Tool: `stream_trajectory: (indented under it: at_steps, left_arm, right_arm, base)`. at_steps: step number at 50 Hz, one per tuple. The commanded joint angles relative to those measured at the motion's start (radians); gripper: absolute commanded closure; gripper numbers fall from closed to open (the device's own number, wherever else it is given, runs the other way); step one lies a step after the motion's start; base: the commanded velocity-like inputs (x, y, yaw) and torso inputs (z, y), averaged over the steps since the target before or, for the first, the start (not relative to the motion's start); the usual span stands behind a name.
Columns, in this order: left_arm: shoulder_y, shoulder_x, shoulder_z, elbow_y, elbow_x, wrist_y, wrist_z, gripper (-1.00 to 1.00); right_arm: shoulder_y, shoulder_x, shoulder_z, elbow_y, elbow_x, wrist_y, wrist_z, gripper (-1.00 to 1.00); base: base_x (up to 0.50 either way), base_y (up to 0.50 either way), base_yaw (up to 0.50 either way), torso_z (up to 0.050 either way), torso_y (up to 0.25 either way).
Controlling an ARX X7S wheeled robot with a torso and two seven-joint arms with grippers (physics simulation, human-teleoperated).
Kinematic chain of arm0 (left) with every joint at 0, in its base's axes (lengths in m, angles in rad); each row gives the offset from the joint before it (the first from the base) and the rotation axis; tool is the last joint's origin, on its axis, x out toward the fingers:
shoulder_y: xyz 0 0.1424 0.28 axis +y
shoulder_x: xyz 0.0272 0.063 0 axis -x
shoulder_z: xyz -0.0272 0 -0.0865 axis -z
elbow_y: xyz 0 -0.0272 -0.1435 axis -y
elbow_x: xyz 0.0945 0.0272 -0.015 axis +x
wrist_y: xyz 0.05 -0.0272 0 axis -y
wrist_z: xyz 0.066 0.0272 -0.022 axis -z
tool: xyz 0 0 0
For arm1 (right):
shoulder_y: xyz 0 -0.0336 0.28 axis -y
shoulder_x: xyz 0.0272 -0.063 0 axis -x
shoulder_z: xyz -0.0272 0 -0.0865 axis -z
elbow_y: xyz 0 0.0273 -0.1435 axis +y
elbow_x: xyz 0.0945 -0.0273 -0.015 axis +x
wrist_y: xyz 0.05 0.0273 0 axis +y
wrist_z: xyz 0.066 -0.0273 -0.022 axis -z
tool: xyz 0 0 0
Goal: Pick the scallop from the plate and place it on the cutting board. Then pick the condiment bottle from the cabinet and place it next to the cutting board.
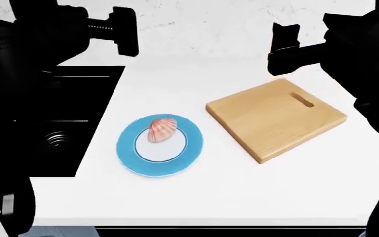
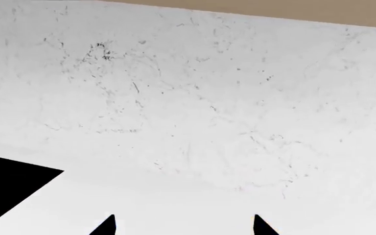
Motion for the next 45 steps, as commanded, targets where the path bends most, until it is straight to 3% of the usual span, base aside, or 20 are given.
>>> stream_trajectory:
  at_steps: [1, 15, 34, 38, 45]
  left_arm:
    - [-0.041, -0.037, 0.034, -0.044, -0.091, 0.001, -0.036, -1.0]
    - [-0.029, -0.061, 0.038, -0.036, -0.156, 0.006, -0.079, -1.0]
    - [-0.027, -0.116, 0.069, -0.036, -0.272, -0.006, -0.125, -1.0]
    - [-0.033, -0.175, 0.131, -0.043, -0.398, -0.02, -0.143, -1.0]
    - [-0.055, -0.336, 0.308, -0.095, -0.797, -0.017, -0.223, -1.0]
  right_arm:
    - [0.009, 0.008, -0.005, 0.022, 0.041, 0.004, 0.03, -1.0]
    - [-0.009, 0.028, -0.034, 0.02, 0.057, -0.035, 0.037, -1.0]
    - [-0.007, 0.052, -0.076, 0.034, 0.074, -0.061, 0.062, -1.0]
    - [-0.004, 0.056, -0.085, 0.037, 0.081, -0.062, 0.066, -1.0]
    - [0.006, 0.055, -0.103, 0.047, 0.088, -0.065, 0.071, -1.0]
  base:
    - [0.5, -0.35, 0.0, 0.0, 0.0]
    - [0.45, -0.31, 0.0, 0.0, 0.001]
    - [0.11, -0.09, 0.0, 0.0, 0.001]
    - [0.0, 0.0, 0.0, 0.0, 0.0]
    - [0.0, 0.0, 0.0, 0.0, 0.0]
